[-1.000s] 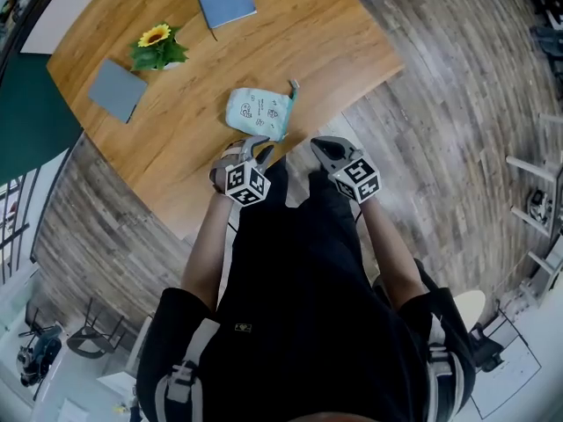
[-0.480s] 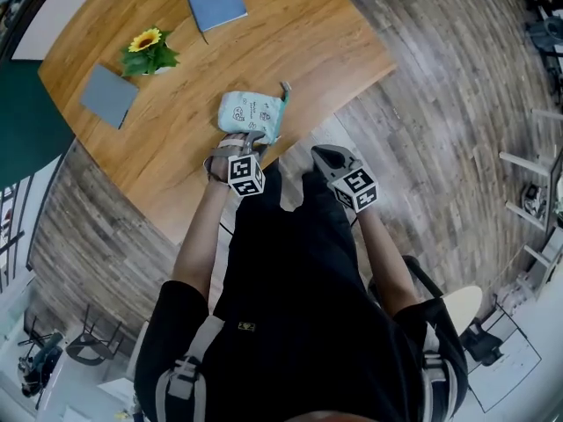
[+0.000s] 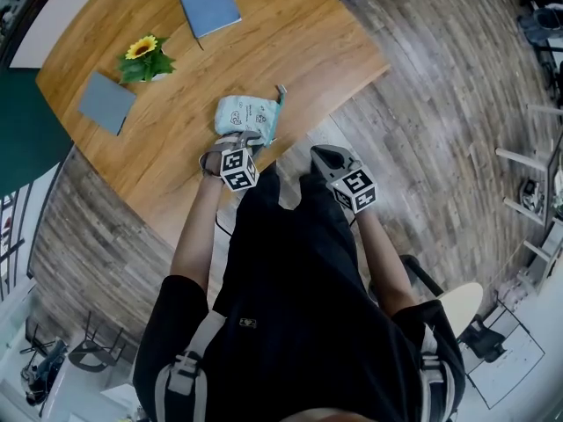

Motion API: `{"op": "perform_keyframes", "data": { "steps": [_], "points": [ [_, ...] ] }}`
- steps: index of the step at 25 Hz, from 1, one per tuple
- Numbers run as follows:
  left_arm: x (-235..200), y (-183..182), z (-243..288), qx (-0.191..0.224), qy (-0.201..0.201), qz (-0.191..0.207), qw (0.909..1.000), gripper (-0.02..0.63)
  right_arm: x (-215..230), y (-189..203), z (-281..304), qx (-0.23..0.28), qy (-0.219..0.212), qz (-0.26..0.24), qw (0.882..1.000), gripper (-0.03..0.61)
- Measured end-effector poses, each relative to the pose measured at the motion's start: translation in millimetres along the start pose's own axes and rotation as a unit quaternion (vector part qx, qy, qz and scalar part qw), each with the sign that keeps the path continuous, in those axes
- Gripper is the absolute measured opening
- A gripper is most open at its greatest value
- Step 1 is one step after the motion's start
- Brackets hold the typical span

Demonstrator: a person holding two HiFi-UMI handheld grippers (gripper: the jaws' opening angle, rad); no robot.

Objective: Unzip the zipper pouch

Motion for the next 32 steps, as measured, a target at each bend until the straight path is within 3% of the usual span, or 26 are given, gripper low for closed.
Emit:
{"op": "perform_keyframes", "data": {
  "steps": [4, 6, 14, 32],
  "points": [
    [-5, 1, 1, -0.002, 0.009, -0.015, 0.9998, 0.066, 2, -1, -2, -0.002, 0.003, 0.0, 1.0, 0.003],
    [-5, 2, 0, 0.002, 0.002, -0.021, 0.9998, 0.024, 4, -2, -2, -0.002, 0.006, -0.001, 1.0, 0.003],
    [-12, -9, -30, 0.059, -0.005, -0.106, 0.9926, 0.008, 1, -13, 0, 0.005, 0.002, -0.01, 1.0, 0.003],
    [-33, -11, -86, 0.114, -0.054, -0.145, 0.9814, 0.008, -12, -38, 22, 0.017, -0.025, -0.046, 0.998, 0.003]
  ]
}}
Point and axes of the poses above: the fingertips, and each gripper's own axes: z forward along the fingers, x to its right, y out of its underside, the point moved 5 cm from there along -z, backward along the fingers, and after that the axes turned 5 degrees about -z, right-handed, at the moved point
